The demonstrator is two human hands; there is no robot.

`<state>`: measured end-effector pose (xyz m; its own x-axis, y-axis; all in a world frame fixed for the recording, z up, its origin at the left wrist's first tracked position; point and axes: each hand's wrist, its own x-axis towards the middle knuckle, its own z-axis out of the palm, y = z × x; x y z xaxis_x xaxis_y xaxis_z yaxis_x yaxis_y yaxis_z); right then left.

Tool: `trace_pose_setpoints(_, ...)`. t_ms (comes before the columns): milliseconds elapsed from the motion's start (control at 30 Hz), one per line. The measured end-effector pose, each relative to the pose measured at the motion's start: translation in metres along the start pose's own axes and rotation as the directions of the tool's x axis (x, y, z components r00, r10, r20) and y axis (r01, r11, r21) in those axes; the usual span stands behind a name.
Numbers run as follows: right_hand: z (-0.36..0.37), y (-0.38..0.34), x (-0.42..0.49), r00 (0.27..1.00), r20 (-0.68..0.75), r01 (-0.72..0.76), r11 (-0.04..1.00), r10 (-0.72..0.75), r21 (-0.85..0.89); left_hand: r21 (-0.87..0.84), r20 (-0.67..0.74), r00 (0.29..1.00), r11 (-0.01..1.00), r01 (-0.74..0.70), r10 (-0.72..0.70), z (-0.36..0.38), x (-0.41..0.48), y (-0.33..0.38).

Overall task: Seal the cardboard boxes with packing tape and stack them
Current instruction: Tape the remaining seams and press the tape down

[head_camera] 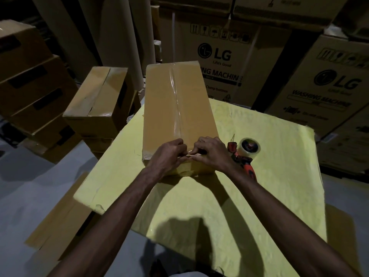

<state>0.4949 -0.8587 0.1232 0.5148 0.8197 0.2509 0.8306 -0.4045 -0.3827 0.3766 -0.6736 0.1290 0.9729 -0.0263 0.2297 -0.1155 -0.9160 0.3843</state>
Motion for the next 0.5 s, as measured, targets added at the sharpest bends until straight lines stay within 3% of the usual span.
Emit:
trace_pose_setpoints(200,-0.012,0.007,0.005,1.0,0.009,-0.024,0.999,0.024,0.049,-0.048,0.087,0.995,0.997,0.059,-0.054,-0.018,0.016,-0.006)
trace_pose_setpoints(300,-0.024,0.02,0.003,0.994,-0.032,-0.103,0.994,0.104,0.049,-0.074,0.013,0.99,0.987,0.141,-0.14,-0.03,0.011,-0.021)
trace_pose_setpoints(500,-0.044,0.04,-0.009,0.988,-0.004,-0.155,0.979,0.157,0.134,-0.109,-0.045,0.991,0.987,0.12,-0.126,-0.043,-0.021,-0.06)
